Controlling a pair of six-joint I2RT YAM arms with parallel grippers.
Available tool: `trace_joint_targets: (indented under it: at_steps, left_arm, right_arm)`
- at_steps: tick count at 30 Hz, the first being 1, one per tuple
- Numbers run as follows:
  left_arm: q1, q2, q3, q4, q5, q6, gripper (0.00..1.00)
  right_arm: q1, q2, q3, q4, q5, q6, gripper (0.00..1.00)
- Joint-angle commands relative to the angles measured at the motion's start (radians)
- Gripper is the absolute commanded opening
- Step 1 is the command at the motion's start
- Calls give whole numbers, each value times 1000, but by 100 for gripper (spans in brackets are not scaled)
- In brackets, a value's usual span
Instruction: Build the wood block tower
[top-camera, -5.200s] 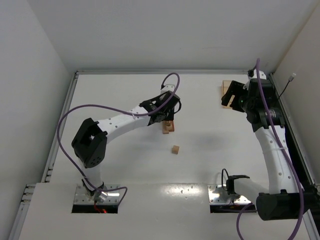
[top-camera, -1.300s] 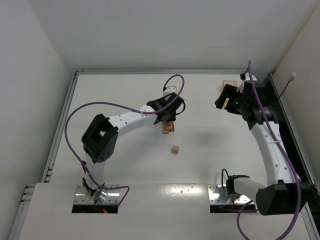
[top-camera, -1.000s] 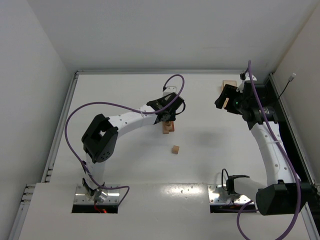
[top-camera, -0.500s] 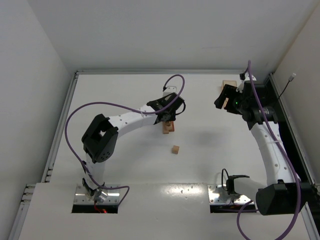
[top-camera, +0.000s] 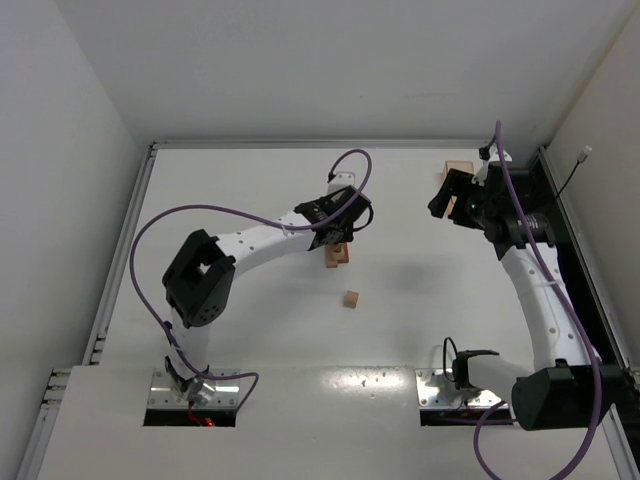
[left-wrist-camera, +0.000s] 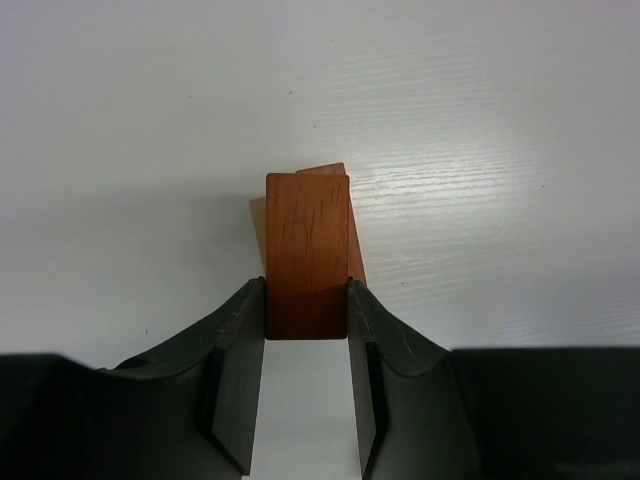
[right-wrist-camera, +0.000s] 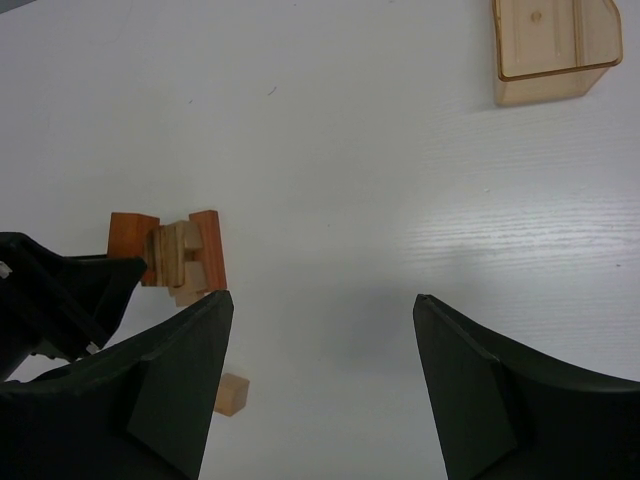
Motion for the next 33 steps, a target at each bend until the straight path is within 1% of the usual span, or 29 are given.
trace_joint_targets:
  at_steps: [1, 8, 19, 20, 22, 24, 29, 30, 33]
  left_arm:
    - [-12, -65, -4, 26, -24, -8, 0]
    - [-12, -65, -36, 26, 5, -17, 0]
    - [-12, -65, -36, 26, 24, -17, 0]
    - [-12, -56, -36, 26, 24, -17, 3]
    - [-12, -56, -36, 26, 24, -17, 3]
    - [-12, -56, -36, 26, 24, -17, 0]
    - [-12, -46, -16, 26, 24, -26, 0]
    - [-12, -46, -16, 26, 24, -26, 5]
    - [-12, -36, -16, 26, 33, -26, 10]
  right_arm:
    - [5, 0, -4, 37, -7, 14, 70]
    - [5, 0, -4, 37, -7, 14, 70]
    - [5, 0, -4, 37, -7, 14, 70]
    - [5, 0, -4, 37, -7, 14, 70]
    - [5, 0, -4, 37, -7, 14, 70]
    - [5, 0, -4, 37, -7, 14, 70]
    - [5, 0, -4, 46, -7, 14, 70]
    - [5, 10, -4, 46, -7, 14, 70]
    - [5, 10, -4, 46, -7, 14, 70]
